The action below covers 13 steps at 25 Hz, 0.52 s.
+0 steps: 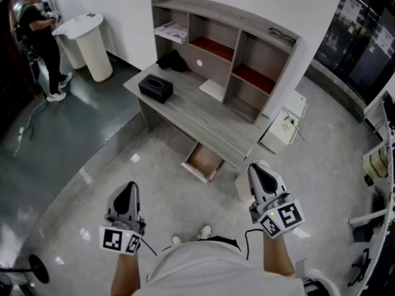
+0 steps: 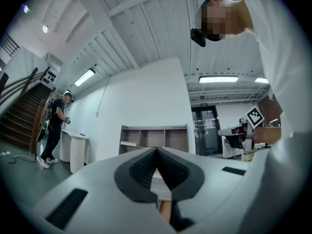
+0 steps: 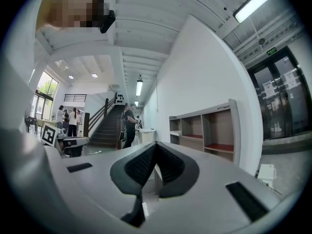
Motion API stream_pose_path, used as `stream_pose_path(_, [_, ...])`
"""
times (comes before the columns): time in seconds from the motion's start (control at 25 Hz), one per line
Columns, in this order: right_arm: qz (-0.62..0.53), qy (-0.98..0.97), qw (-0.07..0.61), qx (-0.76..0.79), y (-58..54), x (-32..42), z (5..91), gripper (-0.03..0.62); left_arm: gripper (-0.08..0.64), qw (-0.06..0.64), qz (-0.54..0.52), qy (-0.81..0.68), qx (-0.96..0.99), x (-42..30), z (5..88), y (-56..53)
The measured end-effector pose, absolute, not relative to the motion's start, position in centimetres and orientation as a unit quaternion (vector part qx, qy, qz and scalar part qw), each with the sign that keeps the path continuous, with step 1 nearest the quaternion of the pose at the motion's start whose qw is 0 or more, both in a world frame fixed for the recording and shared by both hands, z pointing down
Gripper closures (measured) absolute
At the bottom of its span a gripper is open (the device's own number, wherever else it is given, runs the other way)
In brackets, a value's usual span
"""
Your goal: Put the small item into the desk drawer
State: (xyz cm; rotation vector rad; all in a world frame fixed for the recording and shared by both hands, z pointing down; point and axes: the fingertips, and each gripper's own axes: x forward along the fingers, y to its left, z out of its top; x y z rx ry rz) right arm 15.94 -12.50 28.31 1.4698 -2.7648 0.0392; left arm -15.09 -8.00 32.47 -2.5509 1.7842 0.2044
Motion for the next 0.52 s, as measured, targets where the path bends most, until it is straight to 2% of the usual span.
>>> stream_pose_path(0.52, [-0.001,-0.888,0.021,0.460,-10.9,14.7,28.4,0.571,0.541,0.009,0.069,0.581,-0.811,-16.2,32.6,-6.4])
